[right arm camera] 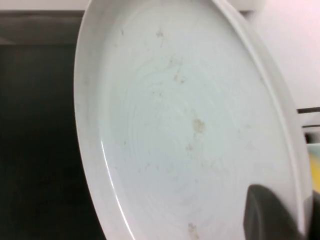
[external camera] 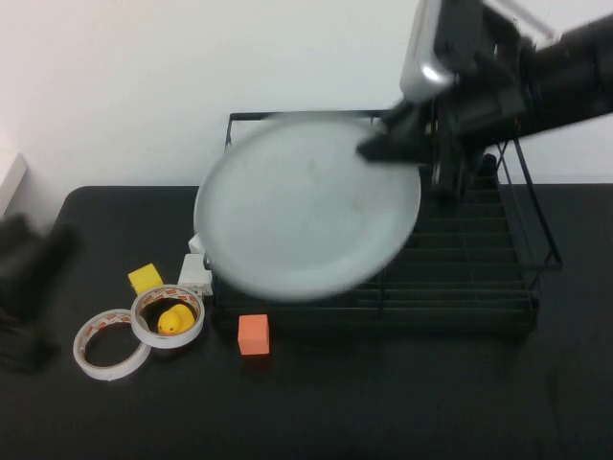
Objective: Place plate on rack
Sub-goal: Place the plate on the rack
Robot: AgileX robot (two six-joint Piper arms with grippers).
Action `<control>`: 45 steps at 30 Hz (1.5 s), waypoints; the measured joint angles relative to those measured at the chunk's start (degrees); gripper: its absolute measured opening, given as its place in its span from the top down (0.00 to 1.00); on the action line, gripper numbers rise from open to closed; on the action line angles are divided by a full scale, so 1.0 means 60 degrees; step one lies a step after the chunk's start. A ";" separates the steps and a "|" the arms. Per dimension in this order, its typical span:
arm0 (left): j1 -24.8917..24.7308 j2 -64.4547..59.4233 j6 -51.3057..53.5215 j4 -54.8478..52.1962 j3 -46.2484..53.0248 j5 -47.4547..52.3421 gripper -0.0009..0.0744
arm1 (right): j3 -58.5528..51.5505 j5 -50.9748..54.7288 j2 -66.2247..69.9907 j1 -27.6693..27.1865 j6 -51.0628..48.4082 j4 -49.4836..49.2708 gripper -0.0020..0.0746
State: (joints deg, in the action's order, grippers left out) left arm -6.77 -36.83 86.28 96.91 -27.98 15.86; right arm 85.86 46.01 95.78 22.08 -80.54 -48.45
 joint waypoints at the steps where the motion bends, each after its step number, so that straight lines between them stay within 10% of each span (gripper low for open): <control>1: 0.0000 0.0294 -0.0393 0.0000 0.0037 -0.0481 0.61 | 0.0097 -0.0490 0.0000 0.0000 -0.0022 0.0136 0.86; 8: 0.0000 0.2157 -0.1224 0.0025 0.0987 -0.1562 0.96 | 0.0211 -0.3041 0.0156 0.0000 -0.0988 0.0262 0.86; 45: 0.0000 0.2950 -0.0872 0.0082 0.2305 -0.1541 0.99 | 0.0226 -0.4553 0.2797 0.0017 -0.1801 -0.0381 0.86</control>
State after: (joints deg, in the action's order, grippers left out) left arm -6.77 -19.13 81.05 97.40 -14.15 6.62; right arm 87.21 18.69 112.56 22.18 -91.34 -50.74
